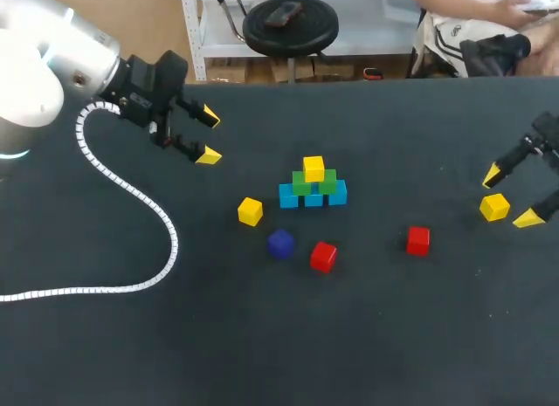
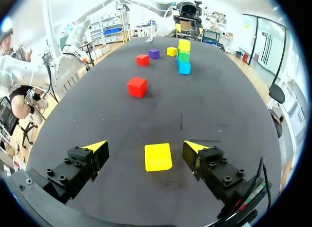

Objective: Place the blue cubes, place green cubes on the blue cubes, place the yellow cubes on the green cubes, then place the red cubes on the yellow cubes, and place purple cube on the red cubes.

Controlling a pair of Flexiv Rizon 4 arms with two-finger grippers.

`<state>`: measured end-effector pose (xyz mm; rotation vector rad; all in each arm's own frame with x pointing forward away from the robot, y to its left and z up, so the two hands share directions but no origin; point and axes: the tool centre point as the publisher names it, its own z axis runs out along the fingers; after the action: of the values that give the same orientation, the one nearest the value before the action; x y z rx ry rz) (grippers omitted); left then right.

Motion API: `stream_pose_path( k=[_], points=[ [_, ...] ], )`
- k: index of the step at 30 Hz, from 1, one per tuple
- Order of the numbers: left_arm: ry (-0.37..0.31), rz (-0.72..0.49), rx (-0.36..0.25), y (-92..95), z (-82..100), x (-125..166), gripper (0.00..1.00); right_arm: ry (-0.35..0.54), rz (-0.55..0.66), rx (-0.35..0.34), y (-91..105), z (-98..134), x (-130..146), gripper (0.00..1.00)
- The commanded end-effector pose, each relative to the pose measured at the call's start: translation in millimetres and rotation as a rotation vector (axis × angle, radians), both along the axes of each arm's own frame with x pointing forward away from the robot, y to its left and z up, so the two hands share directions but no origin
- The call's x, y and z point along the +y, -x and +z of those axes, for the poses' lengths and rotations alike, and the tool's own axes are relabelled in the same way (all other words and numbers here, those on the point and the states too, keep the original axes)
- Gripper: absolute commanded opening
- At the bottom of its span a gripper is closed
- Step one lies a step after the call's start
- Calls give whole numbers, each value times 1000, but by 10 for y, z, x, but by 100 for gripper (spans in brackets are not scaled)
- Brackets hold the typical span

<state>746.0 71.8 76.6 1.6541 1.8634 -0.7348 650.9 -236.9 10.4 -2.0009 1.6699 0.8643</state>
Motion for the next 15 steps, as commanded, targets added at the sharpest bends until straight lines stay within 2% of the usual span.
stream_pose_path(
  k=[1,12,13,14,15],
  points=[
    [-2,-4,3,-23,-2,0,100,-8,4,12,-58,-61,4,100],
    [-2,-4,3,-23,-2,0,100,-8,-30,33,-113,-153,-10,98],
    [-2,-4,3,-23,-2,0,100,-8,-32,33,-108,-153,-13,84],
    [-2,-4,3,-23,-2,0,100,-9,-34,32,-104,-152,-14,60],
    [-2,-4,3,-23,-2,0,100,-8,-35,31,-100,-150,-14,49]
  ],
)
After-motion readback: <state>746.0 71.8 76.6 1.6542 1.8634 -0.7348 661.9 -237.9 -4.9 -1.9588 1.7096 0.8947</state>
